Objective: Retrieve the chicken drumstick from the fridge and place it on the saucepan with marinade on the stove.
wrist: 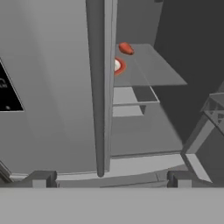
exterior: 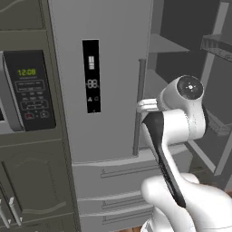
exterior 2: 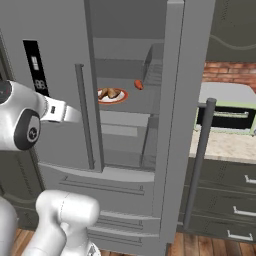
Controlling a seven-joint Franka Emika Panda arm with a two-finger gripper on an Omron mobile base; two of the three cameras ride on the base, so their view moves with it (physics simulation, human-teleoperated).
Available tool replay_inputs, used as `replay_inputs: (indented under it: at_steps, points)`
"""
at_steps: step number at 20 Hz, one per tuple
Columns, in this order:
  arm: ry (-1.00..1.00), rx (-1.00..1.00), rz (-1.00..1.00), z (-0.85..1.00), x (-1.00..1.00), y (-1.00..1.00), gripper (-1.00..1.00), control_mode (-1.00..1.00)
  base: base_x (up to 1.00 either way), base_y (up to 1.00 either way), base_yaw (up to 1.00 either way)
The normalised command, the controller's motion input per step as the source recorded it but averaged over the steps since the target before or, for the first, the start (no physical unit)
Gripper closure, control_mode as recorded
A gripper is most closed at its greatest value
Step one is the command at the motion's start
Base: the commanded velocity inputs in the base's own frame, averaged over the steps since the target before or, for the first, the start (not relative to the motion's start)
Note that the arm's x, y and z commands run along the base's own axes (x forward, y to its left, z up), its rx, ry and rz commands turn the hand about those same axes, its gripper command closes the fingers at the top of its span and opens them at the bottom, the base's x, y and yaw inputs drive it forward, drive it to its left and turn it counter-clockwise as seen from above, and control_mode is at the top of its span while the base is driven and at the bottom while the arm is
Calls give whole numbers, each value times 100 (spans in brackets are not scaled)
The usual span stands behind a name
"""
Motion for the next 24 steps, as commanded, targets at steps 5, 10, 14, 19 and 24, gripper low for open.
replay_inputs:
  at_steps: [5, 10, 14, 19, 24]
  points:
    - [0, 2, 0, 0, 50, 0, -100, -100, 0, 0, 0]
    - [0, 2, 0, 0, 62, 3, -100, -100, 0, 0, 0]
    - [0, 0, 0, 0, 58, 13, -100, -100, 0, 0, 0]
    - [1, 0, 0, 0, 52, 16, -100, -100, 0, 0, 0]
    - [5, 0, -4, -3, 27, 1, -100, -100, 0, 0, 0]
